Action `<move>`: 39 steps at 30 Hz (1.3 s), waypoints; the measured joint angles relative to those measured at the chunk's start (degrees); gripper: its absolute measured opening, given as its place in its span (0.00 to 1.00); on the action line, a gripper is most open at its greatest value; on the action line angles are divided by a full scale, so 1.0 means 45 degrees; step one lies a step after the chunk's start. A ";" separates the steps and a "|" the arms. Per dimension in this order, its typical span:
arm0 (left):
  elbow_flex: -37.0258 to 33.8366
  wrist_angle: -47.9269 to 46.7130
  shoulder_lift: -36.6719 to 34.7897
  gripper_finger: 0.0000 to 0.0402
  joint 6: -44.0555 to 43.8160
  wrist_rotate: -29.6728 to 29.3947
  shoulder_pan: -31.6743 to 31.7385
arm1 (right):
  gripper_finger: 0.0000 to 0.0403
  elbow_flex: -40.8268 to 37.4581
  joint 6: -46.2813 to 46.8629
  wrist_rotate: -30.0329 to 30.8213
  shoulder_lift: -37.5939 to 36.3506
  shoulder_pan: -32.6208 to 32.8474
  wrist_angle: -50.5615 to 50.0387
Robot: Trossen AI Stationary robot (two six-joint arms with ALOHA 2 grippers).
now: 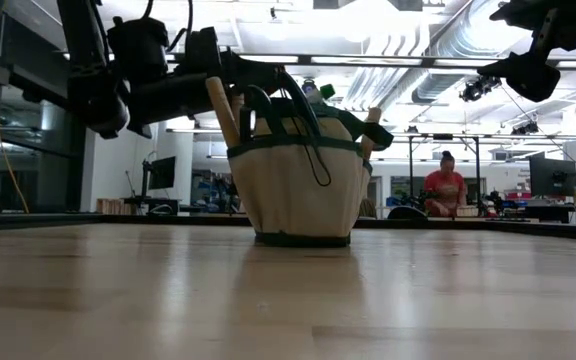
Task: Pick & Place Garden tools in Gardening bag
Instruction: Put the trowel into the gardening bag
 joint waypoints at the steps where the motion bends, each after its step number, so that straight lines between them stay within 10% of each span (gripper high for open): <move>1: 0.0000 0.0000 0.0000 0.38 -0.0001 0.0000 0.0000 | 0.80 -0.0002 0.0000 0.0000 0.0000 0.0000 -0.0002; 16: -0.0226 0.0002 -0.1953 0.37 -0.0001 0.0604 0.0005 | 0.80 -0.0001 0.0000 0.0000 0.0000 -0.0002 0.0000; 25: -0.3270 0.0000 -0.3452 0.03 0.0587 -0.1575 0.0007 | 0.80 -0.0003 -0.0005 -0.0005 0.0000 0.0002 -0.0001; 31: -0.5030 -0.0103 -0.3900 0.00 0.0276 -0.2345 -0.0005 | 0.80 -0.0003 0.0000 -0.0005 0.0000 0.0002 0.0000; 39: -0.4465 -0.4164 -0.3905 0.00 -0.1083 -0.2108 -0.0015 | 0.80 -0.0002 0.0000 0.0003 0.0000 -0.0001 -0.0003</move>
